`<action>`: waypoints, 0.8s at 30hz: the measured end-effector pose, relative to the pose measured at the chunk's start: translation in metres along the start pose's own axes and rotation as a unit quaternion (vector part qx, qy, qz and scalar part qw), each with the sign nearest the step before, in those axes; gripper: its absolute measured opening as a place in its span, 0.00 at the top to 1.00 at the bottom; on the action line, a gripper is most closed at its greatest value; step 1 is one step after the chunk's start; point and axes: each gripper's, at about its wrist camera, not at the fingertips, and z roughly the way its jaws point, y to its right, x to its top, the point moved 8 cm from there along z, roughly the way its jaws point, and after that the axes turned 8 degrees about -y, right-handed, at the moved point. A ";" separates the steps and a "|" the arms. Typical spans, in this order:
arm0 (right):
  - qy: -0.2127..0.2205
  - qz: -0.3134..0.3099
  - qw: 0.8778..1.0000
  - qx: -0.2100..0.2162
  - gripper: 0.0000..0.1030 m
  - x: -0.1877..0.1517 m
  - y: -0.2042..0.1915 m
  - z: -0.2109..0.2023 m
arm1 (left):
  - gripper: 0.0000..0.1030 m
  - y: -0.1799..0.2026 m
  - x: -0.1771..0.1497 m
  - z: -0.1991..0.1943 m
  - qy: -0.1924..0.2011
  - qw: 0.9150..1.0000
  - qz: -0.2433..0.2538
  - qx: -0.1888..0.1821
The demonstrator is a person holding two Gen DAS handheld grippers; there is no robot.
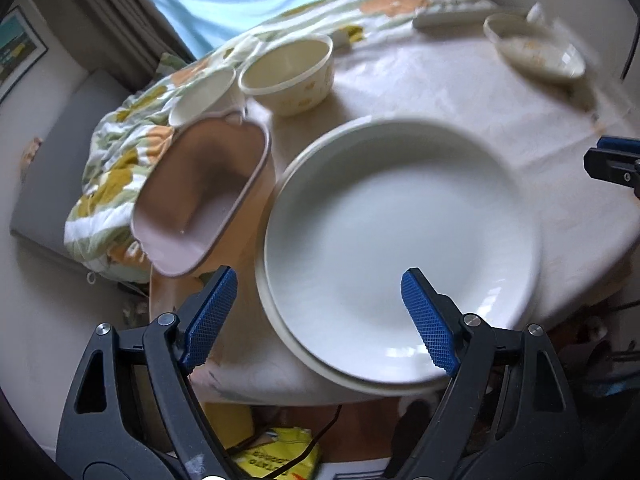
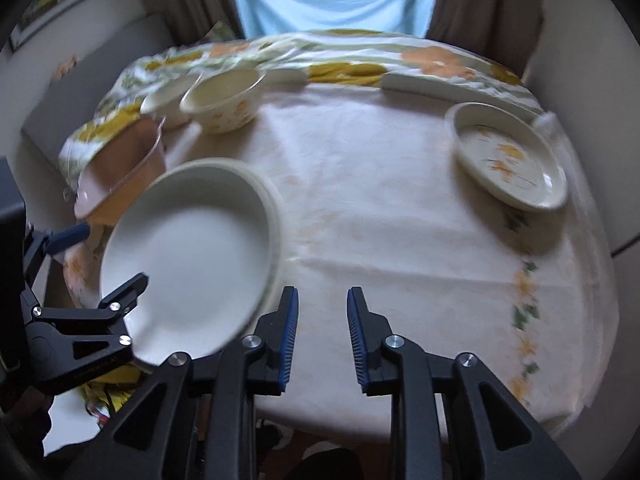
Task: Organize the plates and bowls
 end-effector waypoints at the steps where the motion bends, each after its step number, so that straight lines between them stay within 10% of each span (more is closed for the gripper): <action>1: 0.006 0.008 1.000 0.001 0.78 -0.001 0.010 -0.009 | 0.19 0.003 0.004 -0.012 0.007 1.000 -0.005 -0.011; 4: 0.021 0.032 0.999 0.001 0.74 -0.003 0.042 -0.036 | 0.19 0.018 0.027 -0.054 0.039 0.998 -0.016 -0.054; 5: 0.029 0.039 0.999 -0.002 0.54 -0.003 0.054 -0.047 | 0.15 0.025 0.039 -0.071 0.056 0.996 -0.021 -0.067; 6: 0.036 0.044 0.998 -0.005 0.12 -0.003 0.064 -0.056 | 0.09 0.031 0.051 -0.085 0.071 0.994 -0.025 -0.079; 7: 0.049 0.051 0.997 -0.006 0.01 -0.003 0.076 -0.068 | 0.00 0.037 0.061 -0.095 0.082 0.992 -0.026 -0.089; 15: 0.068 0.077 0.994 -0.019 0.00 0.001 0.146 -0.109 | 0.00 0.116 0.158 -0.122 0.101 0.975 0.016 -0.196; 24: 0.066 0.210 0.975 0.028 0.00 0.030 0.207 -0.088 | 0.03 0.198 0.269 -0.067 0.047 0.946 0.111 -0.302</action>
